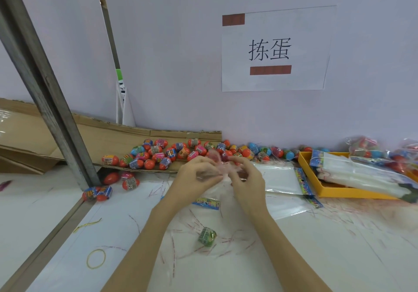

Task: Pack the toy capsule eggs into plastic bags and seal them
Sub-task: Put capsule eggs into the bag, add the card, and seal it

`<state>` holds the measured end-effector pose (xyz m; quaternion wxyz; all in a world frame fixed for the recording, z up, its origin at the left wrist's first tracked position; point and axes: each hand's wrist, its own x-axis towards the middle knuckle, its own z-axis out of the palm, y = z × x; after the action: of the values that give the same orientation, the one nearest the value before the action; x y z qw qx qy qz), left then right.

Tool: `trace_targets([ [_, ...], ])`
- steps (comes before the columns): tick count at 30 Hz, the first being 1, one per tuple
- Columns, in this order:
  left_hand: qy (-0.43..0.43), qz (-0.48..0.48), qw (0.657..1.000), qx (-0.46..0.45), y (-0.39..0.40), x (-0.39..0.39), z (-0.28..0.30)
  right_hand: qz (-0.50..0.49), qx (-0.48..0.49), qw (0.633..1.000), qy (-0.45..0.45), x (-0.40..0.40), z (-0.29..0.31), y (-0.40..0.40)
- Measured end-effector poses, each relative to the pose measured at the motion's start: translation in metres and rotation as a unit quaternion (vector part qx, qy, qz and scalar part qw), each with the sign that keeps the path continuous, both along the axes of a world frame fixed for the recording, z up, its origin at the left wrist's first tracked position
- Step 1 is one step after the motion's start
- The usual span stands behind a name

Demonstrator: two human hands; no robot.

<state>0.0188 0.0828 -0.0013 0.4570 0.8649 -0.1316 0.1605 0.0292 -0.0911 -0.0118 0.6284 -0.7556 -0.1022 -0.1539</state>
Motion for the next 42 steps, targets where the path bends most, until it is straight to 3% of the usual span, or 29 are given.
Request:
trace_targets([
  [4,0.071,0.035,0.990,-0.114,0.003,-0.002,0.006,-0.078,0.125,0.989,-0.024,-0.003,0.011,-0.005],
  [6,0.089,0.055,0.989,-0.107,0.003,-0.003,0.006,-0.084,0.152,0.983,-0.051,-0.005,0.019,-0.008],
  [10,0.086,0.080,0.992,-0.050,0.003,-0.002,0.001,-0.027,0.114,0.984,-0.138,-0.015,0.031,-0.001],
  [16,0.047,0.072,0.996,0.015,0.001,-0.001,-0.001,0.004,-0.035,0.975,-0.219,-0.020,0.025,0.011],
  [22,0.020,0.045,0.998,0.045,0.001,-0.002,0.001,0.013,-0.052,0.983,-0.174,-0.016,0.021,0.007],
  [26,0.054,-0.011,0.998,-0.006,0.000,-0.006,0.005,0.015,-0.061,0.987,-0.148,-0.017,0.020,0.008],
  [36,0.027,0.001,1.000,0.013,0.002,-0.007,0.007,0.076,-0.089,0.988,-0.096,-0.016,0.020,0.007],
  [42,0.036,0.005,0.998,0.044,0.002,-0.004,0.001,0.114,-0.161,0.978,-0.065,-0.021,0.018,0.014],
])
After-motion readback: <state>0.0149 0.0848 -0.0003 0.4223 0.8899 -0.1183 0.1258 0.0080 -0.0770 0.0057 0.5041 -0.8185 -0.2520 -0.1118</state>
